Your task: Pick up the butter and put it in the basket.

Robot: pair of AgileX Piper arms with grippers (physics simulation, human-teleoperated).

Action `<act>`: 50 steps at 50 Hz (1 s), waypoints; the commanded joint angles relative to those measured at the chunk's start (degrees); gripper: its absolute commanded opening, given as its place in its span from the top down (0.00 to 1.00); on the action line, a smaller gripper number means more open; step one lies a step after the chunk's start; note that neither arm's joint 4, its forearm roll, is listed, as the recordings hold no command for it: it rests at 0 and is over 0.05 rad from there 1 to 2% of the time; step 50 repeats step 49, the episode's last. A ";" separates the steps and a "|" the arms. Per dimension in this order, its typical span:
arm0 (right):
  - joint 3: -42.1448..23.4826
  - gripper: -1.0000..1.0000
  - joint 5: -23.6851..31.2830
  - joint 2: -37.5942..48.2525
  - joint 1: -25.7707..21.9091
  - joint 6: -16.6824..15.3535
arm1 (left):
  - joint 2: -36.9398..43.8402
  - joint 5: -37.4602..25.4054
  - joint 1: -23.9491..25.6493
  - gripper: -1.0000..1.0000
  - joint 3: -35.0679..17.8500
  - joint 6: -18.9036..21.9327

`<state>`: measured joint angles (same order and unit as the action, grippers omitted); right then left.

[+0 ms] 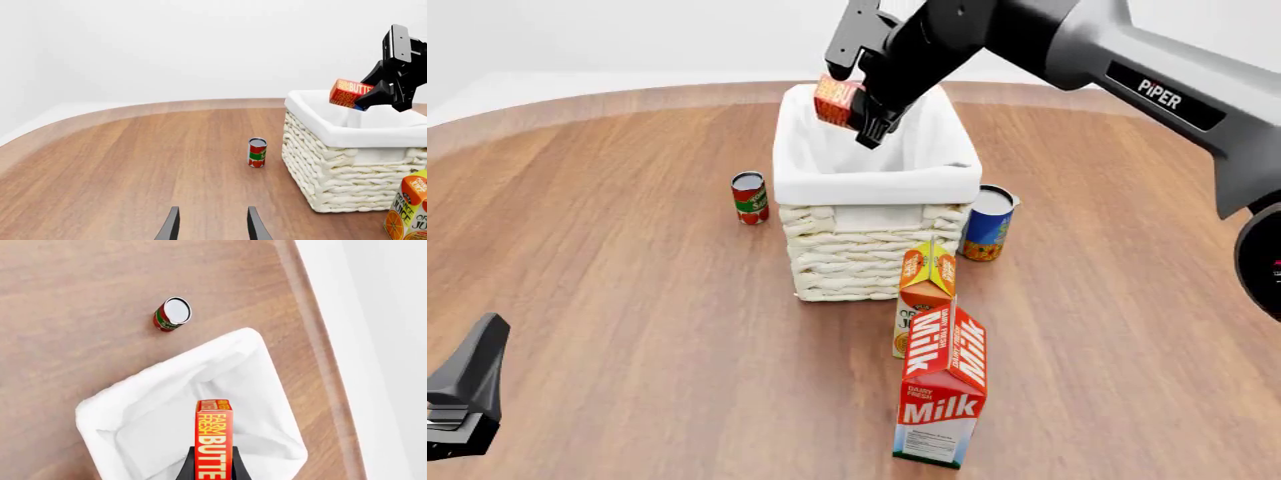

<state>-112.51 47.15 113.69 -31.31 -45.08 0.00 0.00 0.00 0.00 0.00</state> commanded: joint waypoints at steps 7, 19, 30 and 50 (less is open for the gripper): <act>-2.48 1.00 0.33 1.14 0.25 -0.04 | 0.00 0.00 0.00 0.00 0.00 0.00; -0.26 0.00 -3.35 -0.31 -0.28 -1.54 | 0.00 0.00 0.00 0.00 0.00 0.00; 0.98 0.00 -3.71 -1.18 -0.44 -1.70 | 0.00 0.00 0.00 0.00 0.00 0.00; 39.23 0.00 -45.83 -41.07 -7.26 7.60 | 0.00 0.00 0.00 0.00 0.00 0.00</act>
